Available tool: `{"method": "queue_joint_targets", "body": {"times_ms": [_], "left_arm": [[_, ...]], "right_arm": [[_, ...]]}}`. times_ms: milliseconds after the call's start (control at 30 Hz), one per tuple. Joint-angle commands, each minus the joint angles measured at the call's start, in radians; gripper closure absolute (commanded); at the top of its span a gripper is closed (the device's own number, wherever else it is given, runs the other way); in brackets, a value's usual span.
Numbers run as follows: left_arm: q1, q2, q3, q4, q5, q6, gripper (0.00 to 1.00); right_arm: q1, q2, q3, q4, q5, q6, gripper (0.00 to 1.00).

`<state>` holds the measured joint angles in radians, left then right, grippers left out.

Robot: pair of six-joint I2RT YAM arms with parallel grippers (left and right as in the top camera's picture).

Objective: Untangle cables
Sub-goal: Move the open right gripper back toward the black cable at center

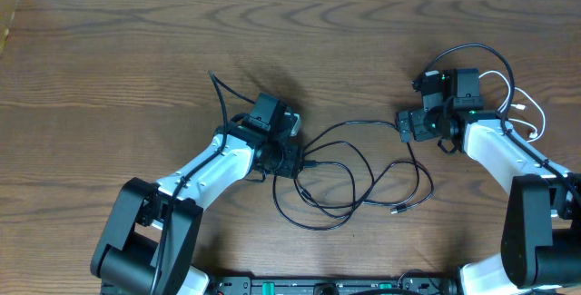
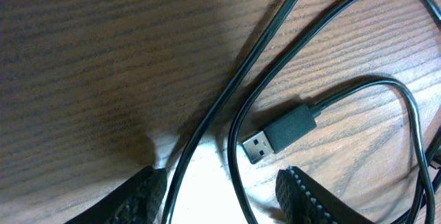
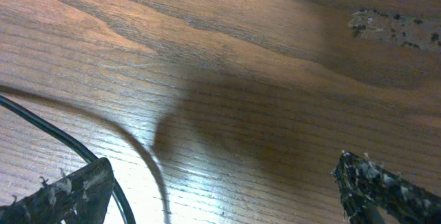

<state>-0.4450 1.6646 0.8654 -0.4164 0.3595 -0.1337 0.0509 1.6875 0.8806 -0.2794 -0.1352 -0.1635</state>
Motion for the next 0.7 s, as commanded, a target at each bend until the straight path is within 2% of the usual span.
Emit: {"method": "queue_joint_targets", "body": {"times_ms": [0,667], "left_arm": [[0.005,0.002,-0.018,0.014,-0.014,-0.001,0.43],[0.006,0.001,-0.046,0.036,-0.002,-0.018,0.43]], "right_arm": [[0.005,-0.006,0.006,-0.002,-0.006,-0.006,0.01],[0.005,-0.006,0.006,-0.002,-0.006,-0.006,0.01]]}}
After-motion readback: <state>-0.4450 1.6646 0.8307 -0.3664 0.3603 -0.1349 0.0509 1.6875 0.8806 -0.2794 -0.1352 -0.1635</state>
